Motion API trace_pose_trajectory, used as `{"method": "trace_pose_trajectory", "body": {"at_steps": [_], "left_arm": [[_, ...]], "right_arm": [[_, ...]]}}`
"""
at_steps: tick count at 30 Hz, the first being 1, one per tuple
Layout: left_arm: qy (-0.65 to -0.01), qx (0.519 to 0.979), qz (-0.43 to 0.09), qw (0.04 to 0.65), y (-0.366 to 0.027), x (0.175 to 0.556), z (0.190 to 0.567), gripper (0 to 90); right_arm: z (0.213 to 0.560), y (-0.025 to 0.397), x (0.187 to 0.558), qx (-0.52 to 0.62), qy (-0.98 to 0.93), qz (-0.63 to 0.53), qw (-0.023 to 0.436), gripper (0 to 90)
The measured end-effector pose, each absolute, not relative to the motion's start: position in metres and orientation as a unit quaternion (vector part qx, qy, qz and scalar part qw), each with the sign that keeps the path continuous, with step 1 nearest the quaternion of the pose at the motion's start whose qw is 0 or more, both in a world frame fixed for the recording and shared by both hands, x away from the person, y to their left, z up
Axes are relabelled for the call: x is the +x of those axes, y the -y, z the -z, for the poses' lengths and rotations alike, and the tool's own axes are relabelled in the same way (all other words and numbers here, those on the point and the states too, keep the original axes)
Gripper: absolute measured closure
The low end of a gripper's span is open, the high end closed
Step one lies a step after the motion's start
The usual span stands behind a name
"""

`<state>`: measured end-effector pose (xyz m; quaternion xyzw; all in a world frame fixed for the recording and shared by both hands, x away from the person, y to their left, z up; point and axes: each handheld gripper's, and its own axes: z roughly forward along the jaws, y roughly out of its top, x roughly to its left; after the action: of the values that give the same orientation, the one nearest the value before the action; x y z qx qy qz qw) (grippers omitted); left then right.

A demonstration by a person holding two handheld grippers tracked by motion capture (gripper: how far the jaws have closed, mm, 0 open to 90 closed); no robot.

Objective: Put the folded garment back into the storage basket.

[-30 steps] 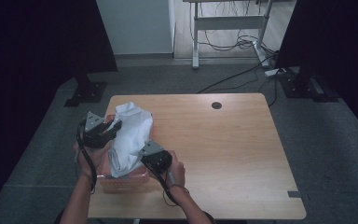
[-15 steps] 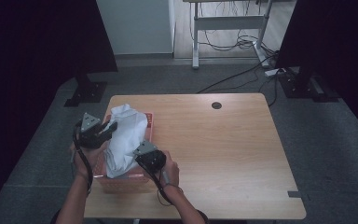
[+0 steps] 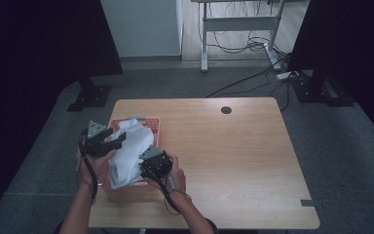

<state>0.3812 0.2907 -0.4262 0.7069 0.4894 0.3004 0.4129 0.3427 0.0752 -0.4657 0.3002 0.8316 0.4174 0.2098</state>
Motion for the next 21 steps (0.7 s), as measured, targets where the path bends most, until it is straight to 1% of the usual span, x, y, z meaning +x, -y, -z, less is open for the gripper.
{"method": "trace_pose_trajectory", "body": {"at_steps": [1, 2, 6, 12, 21], "left_arm": [[-0.49, 0.711, -0.292, 0.411, -0.29, 0.381, 0.429, 29.9], [-0.488, 0.716, -0.293, 0.405, -0.289, 0.381, 0.431, 27.8], [-0.482, 0.717, -0.281, 0.418, -0.287, 0.374, 0.433, 26.6], [-0.477, 0.72, -0.277, 0.42, -0.279, 0.366, 0.436, 24.4], [-0.459, 0.728, -0.268, 0.433, -0.261, 0.349, 0.439, 23.4]], "right_arm": [[0.466, -0.072, 0.343, 0.308, -0.826, -0.426, 0.203, 29.7], [0.466, -0.069, 0.343, 0.31, -0.823, -0.432, 0.2, 28.4], [0.464, -0.058, 0.341, 0.301, -0.826, -0.439, 0.188, 27.4], [0.465, -0.04, 0.338, 0.298, -0.824, -0.448, 0.178, 26.7], [0.465, -0.01, 0.329, 0.296, -0.818, -0.457, 0.183, 27.5]]}}
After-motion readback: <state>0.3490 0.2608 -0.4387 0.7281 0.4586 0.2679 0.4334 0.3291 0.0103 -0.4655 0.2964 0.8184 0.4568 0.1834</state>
